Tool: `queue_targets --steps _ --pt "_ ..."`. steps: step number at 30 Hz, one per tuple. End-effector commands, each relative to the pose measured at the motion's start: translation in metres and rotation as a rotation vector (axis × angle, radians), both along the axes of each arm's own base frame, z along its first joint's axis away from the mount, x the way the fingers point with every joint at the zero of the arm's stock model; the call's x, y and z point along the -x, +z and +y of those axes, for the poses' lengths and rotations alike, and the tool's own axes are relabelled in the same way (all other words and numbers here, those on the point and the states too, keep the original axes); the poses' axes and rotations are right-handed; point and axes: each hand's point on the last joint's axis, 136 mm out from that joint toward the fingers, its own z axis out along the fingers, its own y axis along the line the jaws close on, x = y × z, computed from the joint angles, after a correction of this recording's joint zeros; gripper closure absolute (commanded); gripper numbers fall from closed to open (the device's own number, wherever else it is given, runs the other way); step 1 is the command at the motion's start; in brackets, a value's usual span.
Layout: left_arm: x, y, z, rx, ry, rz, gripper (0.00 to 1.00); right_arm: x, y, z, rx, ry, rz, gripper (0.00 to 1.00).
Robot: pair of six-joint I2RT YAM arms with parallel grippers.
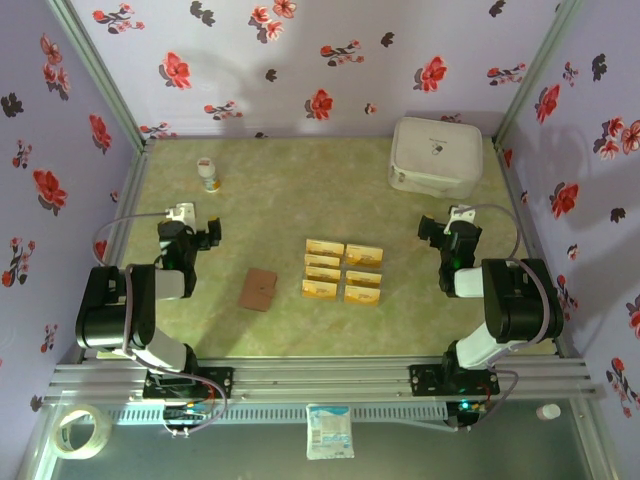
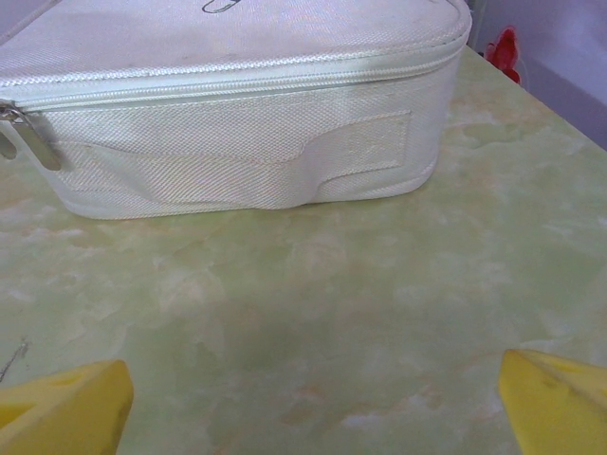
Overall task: Put the credit cards into the card holder
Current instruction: Move the storage box to the center of the table.
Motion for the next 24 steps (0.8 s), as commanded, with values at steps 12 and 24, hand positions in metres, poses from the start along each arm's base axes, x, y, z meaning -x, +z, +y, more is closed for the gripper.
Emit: queue_targets --steps 12,24 --pt "0.007 0.014 0.010 -0.005 0.053 -0.059 0.00 0.010 0.023 -0.009 0.008 -0.038 -0.093 0.01" --pt "0.016 0.077 0.027 0.072 0.221 -0.028 0.00 0.037 0.099 -0.024 -0.310 -0.287 0.073 0.01"
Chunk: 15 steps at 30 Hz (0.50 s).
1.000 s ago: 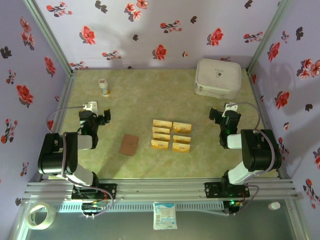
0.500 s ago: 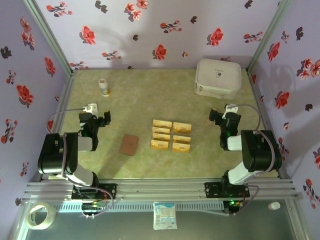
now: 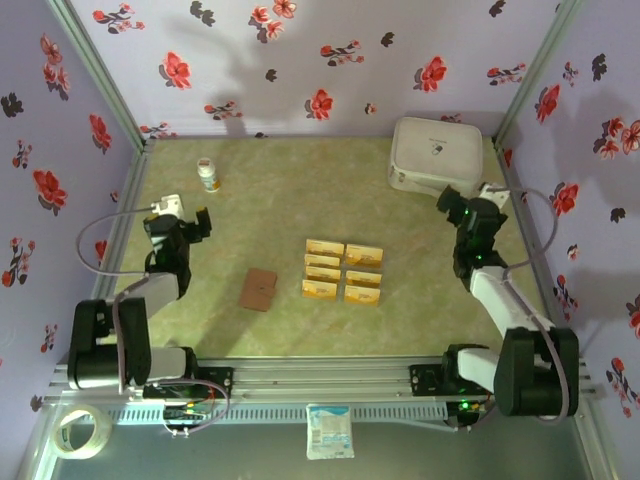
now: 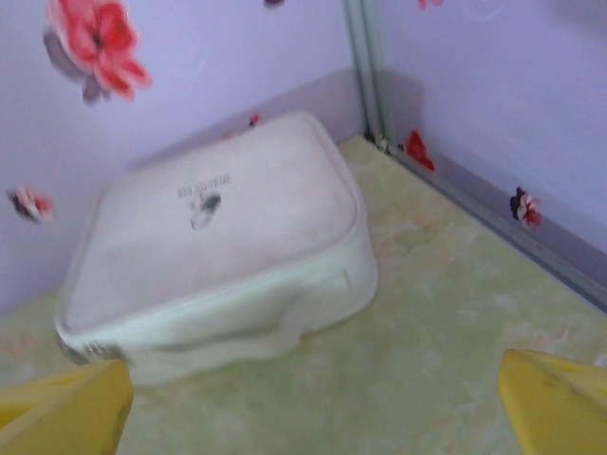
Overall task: Put the credit cards into the card holder
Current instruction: Move the storage box to the center of the table.
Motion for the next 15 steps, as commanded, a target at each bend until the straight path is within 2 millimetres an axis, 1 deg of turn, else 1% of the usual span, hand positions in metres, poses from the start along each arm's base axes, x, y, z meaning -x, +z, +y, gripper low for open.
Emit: queue_targets --steps 1,3,6,9,10,11,13,15 --pt "0.008 0.025 0.006 0.085 0.088 0.032 0.00 0.020 -0.028 0.021 -0.176 0.065 0.193 0.01" --pt "0.011 0.041 0.003 0.137 0.099 0.040 0.00 0.021 -0.024 0.052 -0.245 0.224 0.211 0.03" --pt "0.017 0.062 -0.008 0.185 0.089 0.059 0.00 0.036 -0.029 0.094 -0.340 0.399 0.288 0.06" --pt "0.023 0.077 -0.021 0.222 0.066 0.070 0.00 0.062 -0.034 0.137 -0.347 0.539 0.364 0.09" --pt "0.025 0.080 -0.026 0.229 0.055 0.077 0.00 0.074 -0.037 0.152 -0.337 0.590 0.389 0.10" --pt "0.026 0.082 -0.032 0.234 0.041 0.082 0.00 0.085 -0.039 0.163 -0.328 0.622 0.412 0.10" --pt "0.028 0.086 -0.044 0.236 0.010 0.097 0.00 0.112 -0.047 0.188 -0.301 0.694 0.461 0.11" --pt "0.029 0.086 -0.055 0.239 -0.014 0.117 0.00 0.135 -0.054 0.206 -0.290 0.754 0.490 0.13"
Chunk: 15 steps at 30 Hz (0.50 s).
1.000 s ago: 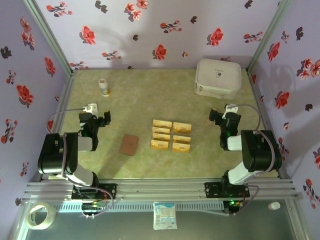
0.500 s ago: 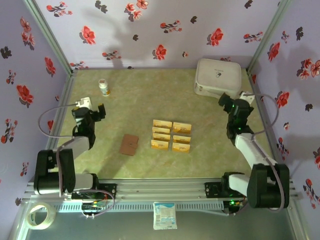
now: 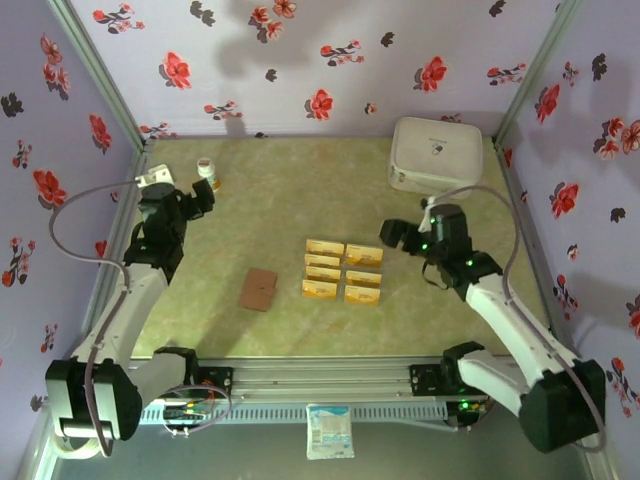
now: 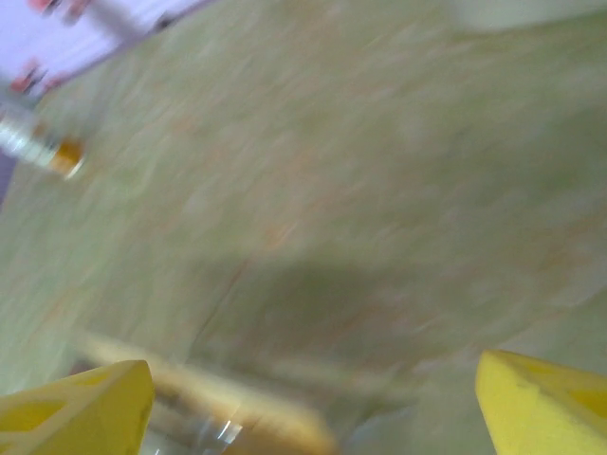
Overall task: Put the credit cards into the card holder
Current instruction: Move the storage box to the center of the table.
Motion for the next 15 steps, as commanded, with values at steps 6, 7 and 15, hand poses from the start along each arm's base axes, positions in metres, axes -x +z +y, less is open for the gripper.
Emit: queue_targets --steps 6,7,15 --pt "0.005 -0.015 -0.038 0.028 -0.073 0.116 0.00 0.097 -0.047 0.051 0.035 0.203 0.167 0.13" --pt "0.003 -0.015 -0.040 0.028 -0.078 0.119 0.00 0.103 -0.053 0.055 0.050 0.218 0.180 0.13" --pt "-0.013 -0.025 -0.059 0.013 -0.109 0.166 0.00 0.131 -0.095 0.106 0.129 0.342 0.236 0.17"
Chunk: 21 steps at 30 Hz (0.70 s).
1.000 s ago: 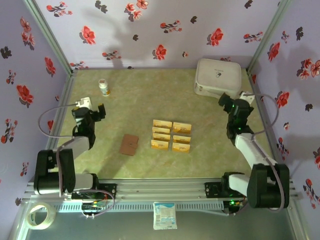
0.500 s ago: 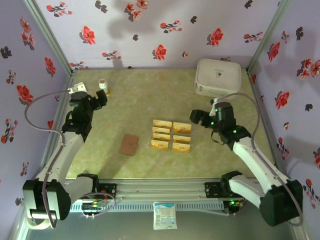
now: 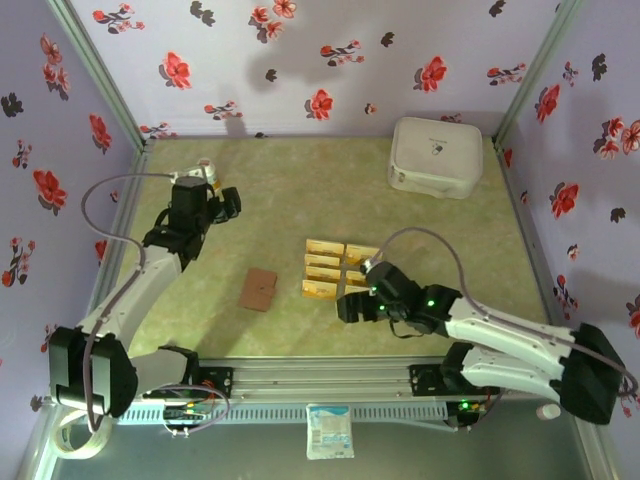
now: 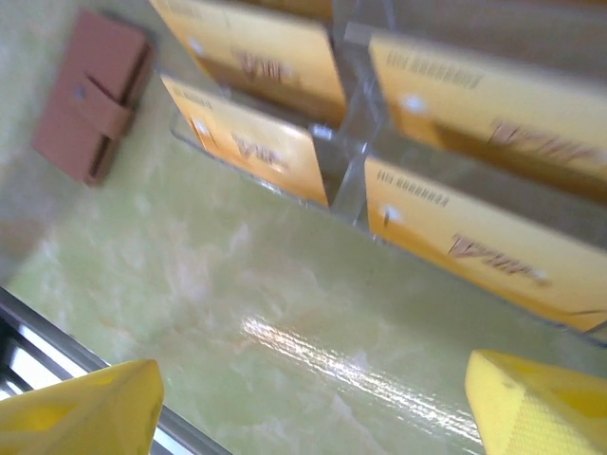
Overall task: Put the credit cards into the card holder
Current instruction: Move the storage box to the center of the table.
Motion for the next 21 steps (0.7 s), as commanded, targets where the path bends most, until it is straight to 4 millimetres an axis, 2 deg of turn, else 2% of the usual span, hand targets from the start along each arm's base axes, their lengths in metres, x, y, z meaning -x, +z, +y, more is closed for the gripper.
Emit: queue_targets --steps 1,9,21 --pt "-0.007 0.011 -0.005 0.008 0.005 -0.011 0.00 -0.005 -0.002 0.019 -0.011 -0.019 -0.028 0.17" --pt "-0.019 0.008 -0.014 0.005 -0.005 -0.008 0.00 -0.002 -0.025 0.059 0.014 0.053 0.005 0.17" --pt "-0.030 0.008 -0.018 -0.011 -0.017 0.003 0.00 -0.026 -0.043 0.071 0.137 0.065 -0.055 0.17"
